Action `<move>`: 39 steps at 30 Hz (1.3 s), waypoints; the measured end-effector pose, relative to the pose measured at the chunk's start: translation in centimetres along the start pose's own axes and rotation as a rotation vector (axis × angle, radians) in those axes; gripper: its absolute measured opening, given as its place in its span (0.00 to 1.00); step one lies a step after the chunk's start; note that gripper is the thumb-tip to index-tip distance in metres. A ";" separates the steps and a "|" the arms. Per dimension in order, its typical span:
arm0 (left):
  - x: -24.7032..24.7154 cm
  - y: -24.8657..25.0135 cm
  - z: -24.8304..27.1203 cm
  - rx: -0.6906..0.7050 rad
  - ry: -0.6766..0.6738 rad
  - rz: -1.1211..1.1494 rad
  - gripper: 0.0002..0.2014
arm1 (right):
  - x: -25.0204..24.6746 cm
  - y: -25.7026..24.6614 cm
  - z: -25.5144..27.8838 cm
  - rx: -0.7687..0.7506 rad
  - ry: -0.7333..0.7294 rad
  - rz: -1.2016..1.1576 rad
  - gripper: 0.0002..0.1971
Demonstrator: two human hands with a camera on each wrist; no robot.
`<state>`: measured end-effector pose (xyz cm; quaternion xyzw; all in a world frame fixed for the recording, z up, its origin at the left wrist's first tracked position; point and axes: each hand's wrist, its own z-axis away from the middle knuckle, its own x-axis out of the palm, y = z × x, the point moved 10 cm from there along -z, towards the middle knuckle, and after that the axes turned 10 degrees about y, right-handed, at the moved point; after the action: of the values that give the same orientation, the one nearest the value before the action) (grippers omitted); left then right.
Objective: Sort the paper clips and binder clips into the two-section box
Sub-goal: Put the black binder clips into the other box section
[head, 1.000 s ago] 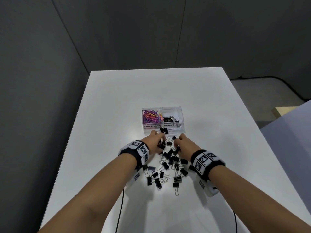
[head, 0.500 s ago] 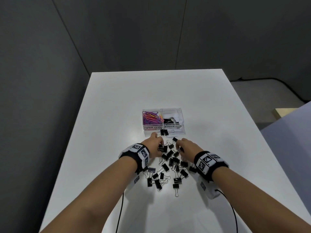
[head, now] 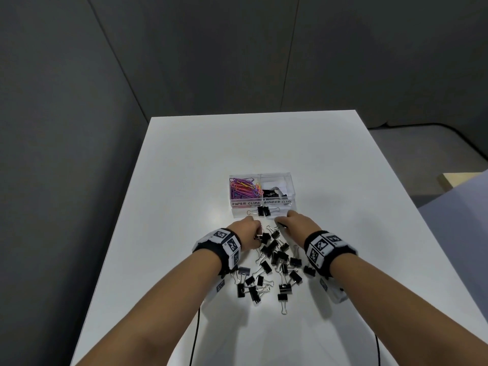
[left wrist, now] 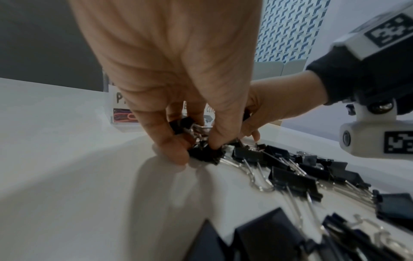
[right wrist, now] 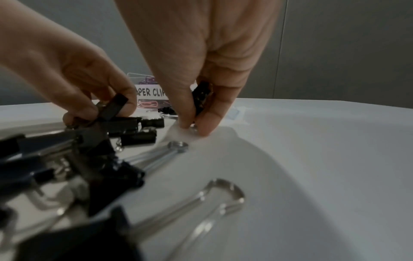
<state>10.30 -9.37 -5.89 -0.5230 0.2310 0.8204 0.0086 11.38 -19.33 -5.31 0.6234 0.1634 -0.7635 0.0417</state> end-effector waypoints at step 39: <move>-10.2 5.7 -5.8 0.274 0.346 -0.197 0.16 | -3.3 2.6 0.9 0.123 0.111 -0.172 0.12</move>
<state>18.42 -14.42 2.98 -0.6698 0.2861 0.6747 0.1199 11.94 -22.57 -2.44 0.6499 0.1714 -0.7370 -0.0714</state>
